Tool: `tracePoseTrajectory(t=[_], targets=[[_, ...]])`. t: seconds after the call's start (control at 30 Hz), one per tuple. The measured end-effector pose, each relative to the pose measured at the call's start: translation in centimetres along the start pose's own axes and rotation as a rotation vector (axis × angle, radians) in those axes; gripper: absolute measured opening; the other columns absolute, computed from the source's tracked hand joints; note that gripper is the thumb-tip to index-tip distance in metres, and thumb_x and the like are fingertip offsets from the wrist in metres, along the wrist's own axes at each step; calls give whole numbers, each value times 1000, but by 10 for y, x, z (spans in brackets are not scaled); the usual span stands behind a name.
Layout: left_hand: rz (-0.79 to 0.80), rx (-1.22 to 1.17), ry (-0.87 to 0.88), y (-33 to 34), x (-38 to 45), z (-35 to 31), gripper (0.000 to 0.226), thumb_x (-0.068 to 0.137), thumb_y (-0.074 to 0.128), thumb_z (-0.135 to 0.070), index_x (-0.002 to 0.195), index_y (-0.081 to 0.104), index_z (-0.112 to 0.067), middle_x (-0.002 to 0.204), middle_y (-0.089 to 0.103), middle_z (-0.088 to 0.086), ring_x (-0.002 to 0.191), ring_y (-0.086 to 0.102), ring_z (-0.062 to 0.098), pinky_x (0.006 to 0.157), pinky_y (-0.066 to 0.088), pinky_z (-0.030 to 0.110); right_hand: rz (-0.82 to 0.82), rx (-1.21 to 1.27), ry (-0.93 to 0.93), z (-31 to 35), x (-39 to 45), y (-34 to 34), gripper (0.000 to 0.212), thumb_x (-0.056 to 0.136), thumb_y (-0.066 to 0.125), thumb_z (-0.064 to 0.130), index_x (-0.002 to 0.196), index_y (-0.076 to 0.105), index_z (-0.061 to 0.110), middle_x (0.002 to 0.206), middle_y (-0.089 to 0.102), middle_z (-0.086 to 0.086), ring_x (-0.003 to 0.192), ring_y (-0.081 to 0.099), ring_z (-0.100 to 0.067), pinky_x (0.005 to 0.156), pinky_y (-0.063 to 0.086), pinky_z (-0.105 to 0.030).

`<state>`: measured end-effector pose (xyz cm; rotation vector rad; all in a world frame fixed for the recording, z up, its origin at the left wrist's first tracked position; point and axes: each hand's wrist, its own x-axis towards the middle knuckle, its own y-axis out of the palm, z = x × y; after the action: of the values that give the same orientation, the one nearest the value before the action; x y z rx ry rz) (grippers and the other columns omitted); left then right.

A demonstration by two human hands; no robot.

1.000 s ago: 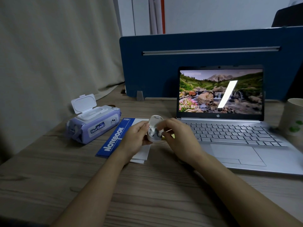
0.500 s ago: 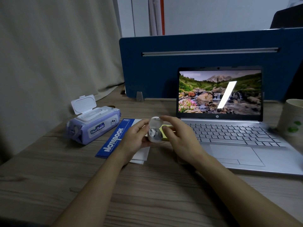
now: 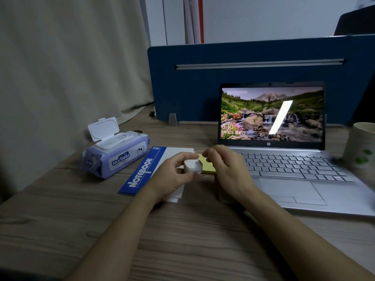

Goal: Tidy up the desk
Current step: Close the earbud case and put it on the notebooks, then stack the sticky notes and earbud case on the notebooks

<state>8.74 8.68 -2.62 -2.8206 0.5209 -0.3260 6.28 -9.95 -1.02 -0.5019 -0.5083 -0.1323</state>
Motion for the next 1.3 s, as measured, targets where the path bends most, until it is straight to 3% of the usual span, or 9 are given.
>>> tracePoseTrajectory(t=[0.1, 0.27, 0.5, 0.67, 0.77, 0.93, 1.03, 1.17, 1.3], targets=[[55, 130, 48, 3, 0, -1, 48, 80, 78, -19, 121, 61, -36, 123, 63, -13, 109, 63, 8, 92, 55, 32, -21, -9, 25, -1, 1, -3, 26, 99, 44, 26, 85, 66, 27, 89, 67, 8, 85, 62, -2, 71, 50, -29], [88, 329, 89, 6, -1, 0, 43, 81, 76, -24, 117, 60, -39, 115, 66, -15, 106, 63, 9, 84, 55, 26, -30, -71, 60, -5, 4, -5, 30, 99, 44, 25, 91, 71, 15, 92, 69, -2, 87, 64, -17, 77, 52, -43], [107, 458, 92, 2, -1, 3, 45, 81, 74, -27, 119, 59, -42, 116, 64, -20, 106, 58, -4, 77, 45, 7, -31, -116, 64, -4, 3, -7, 30, 98, 45, 24, 93, 72, 13, 90, 69, -4, 85, 63, -18, 76, 52, -43], [75, 420, 52, -6, -1, 2, 43, 81, 72, -39, 121, 57, -47, 125, 59, -23, 115, 54, -1, 86, 47, 23, -18, -135, 65, -4, 3, -7, 30, 99, 45, 25, 96, 73, 14, 94, 68, -3, 87, 62, -16, 78, 52, -43], [-23, 443, 44, -19, -4, 1, 39, 81, 68, -47, 119, 57, -50, 128, 57, -20, 119, 50, -1, 95, 46, 33, -10, -136, 68, -5, 3, -8, 30, 99, 45, 25, 97, 72, 13, 96, 68, -3, 89, 62, -16, 80, 52, -44], [-209, 516, -57, -51, -23, 4, 48, 74, 76, -54, 116, 54, -57, 129, 47, -23, 118, 43, 5, 91, 40, 33, -3, -144, 96, -11, 4, -14, 28, 99, 46, 26, 101, 71, 13, 101, 69, -4, 94, 62, -18, 85, 52, -45], [-154, 591, -143, -63, -37, 5, 67, 64, 78, -63, 124, 48, -59, 148, 39, -12, 127, 39, 12, 93, 40, 36, -2, -144, 111, -13, 5, -17, 27, 99, 46, 26, 102, 71, 14, 103, 70, -4, 95, 62, -18, 86, 52, -44], [-78, 778, -170, -66, -51, 9, 90, 50, 70, -82, 132, 41, -60, 152, 32, -24, 138, 31, 6, 109, 34, 41, -8, -157, 114, -14, 6, -18, 29, 99, 45, 24, 100, 72, 13, 101, 69, -4, 94, 62, -19, 83, 51, -40], [-61, 787, -168, -68, -58, 12, 97, 48, 66, -86, 136, 44, -51, 155, 30, -22, 141, 25, 5, 116, 27, 43, -5, -169, 116, -14, 7, -19, 30, 99, 46, 25, 101, 71, 10, 103, 68, -7, 94, 61, -21, 83, 50, -41]])
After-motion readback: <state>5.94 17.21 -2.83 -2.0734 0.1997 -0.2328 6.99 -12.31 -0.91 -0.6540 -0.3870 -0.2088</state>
